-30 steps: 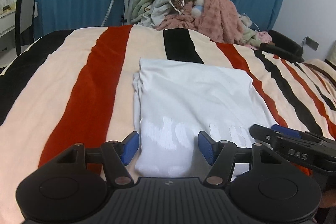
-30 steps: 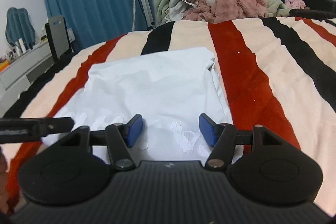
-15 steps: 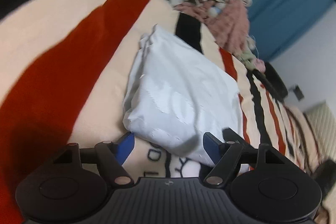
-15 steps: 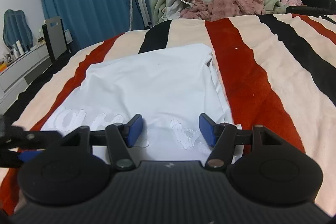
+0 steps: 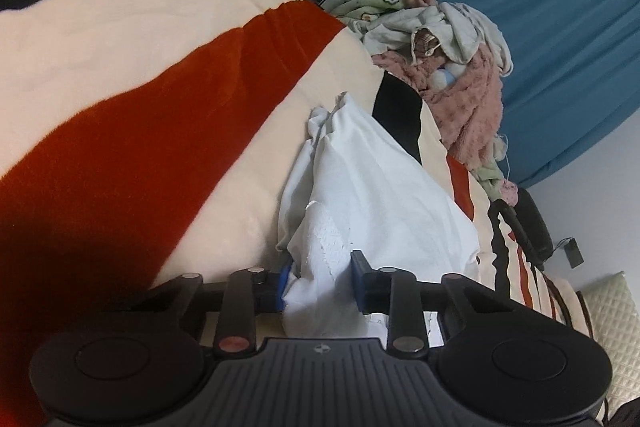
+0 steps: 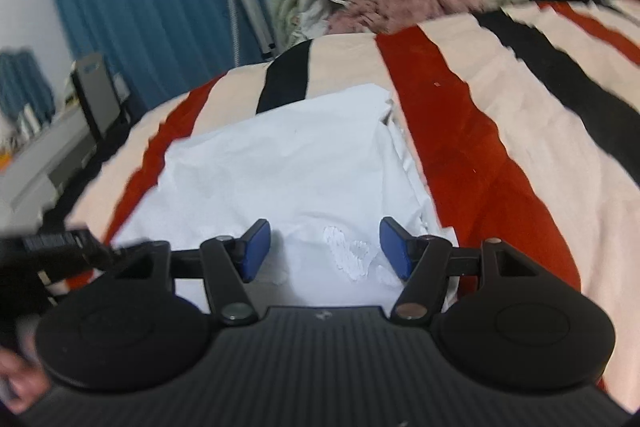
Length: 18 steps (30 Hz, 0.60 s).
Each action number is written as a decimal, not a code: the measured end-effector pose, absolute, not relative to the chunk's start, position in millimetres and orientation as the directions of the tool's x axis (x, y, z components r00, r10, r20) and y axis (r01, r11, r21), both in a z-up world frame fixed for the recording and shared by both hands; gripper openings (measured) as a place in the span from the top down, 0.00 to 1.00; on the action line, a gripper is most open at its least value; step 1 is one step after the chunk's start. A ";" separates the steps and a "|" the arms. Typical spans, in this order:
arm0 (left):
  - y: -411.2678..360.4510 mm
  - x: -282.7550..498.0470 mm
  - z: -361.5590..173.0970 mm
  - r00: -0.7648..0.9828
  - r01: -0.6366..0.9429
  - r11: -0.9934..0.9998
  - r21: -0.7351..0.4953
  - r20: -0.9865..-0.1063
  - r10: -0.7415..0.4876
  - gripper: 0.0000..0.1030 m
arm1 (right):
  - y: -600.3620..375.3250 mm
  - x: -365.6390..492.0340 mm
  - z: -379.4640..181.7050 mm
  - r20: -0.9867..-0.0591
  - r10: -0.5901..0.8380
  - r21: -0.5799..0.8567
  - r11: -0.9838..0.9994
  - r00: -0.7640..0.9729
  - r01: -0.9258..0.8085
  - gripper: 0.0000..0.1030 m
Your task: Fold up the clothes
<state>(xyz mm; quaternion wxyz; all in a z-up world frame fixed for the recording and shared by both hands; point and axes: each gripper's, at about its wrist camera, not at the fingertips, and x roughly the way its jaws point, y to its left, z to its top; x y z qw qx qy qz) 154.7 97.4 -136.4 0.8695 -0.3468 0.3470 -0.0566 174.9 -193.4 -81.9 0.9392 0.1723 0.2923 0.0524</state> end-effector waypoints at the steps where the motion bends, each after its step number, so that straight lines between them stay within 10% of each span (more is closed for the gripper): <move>1: 97.7 154.8 -136.2 0.753 -0.143 0.750 -0.646 -0.563 -0.342 0.71 | -199.3 171.1 -78.5 -0.517 0.223 0.414 0.910 0.827 0.013 0.25; 3: 98.4 155.3 -135.9 0.752 -0.145 0.742 -0.654 -0.561 -0.347 0.71 | -211.0 163.5 -71.9 -0.483 0.269 0.528 0.849 0.833 0.032 0.12; 9: 100.2 154.6 -137.2 0.756 -0.142 0.735 -0.663 -0.552 -0.352 0.71 | -232.8 154.5 -88.1 -0.423 0.516 0.848 0.515 0.745 0.125 0.11; 18: 107.3 157.4 -144.1 0.754 -0.155 0.689 -0.708 -0.535 -0.381 0.73 | -224.4 181.2 -145.6 -0.340 0.640 0.940 0.258 0.689 0.224 0.13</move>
